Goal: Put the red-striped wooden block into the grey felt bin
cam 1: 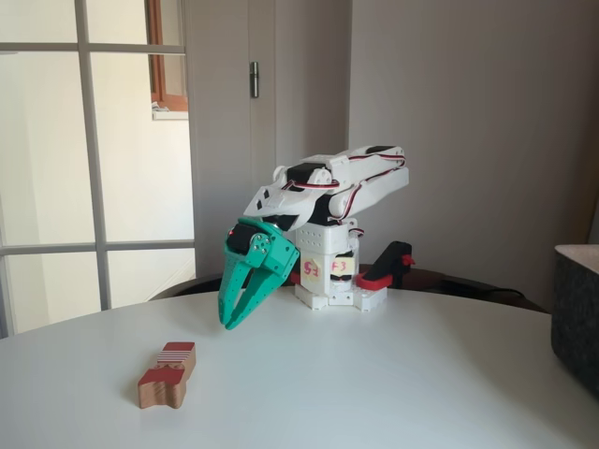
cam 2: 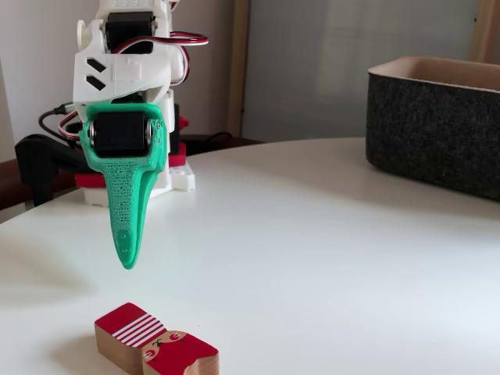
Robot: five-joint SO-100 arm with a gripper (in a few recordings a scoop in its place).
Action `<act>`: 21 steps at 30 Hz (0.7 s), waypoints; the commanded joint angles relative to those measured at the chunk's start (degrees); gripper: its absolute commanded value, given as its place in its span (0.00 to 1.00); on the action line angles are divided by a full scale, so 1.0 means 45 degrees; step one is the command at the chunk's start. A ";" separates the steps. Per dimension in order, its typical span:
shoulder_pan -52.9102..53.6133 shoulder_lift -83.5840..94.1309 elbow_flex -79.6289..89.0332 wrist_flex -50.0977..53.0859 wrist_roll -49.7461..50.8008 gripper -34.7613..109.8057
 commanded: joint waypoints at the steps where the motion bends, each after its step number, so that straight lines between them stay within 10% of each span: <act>1: 0.0039 0.0254 0.0254 -0.0059 0.0137 0.24; 21: 0.0137 0.0254 0.0254 -0.0059 -0.0098 0.24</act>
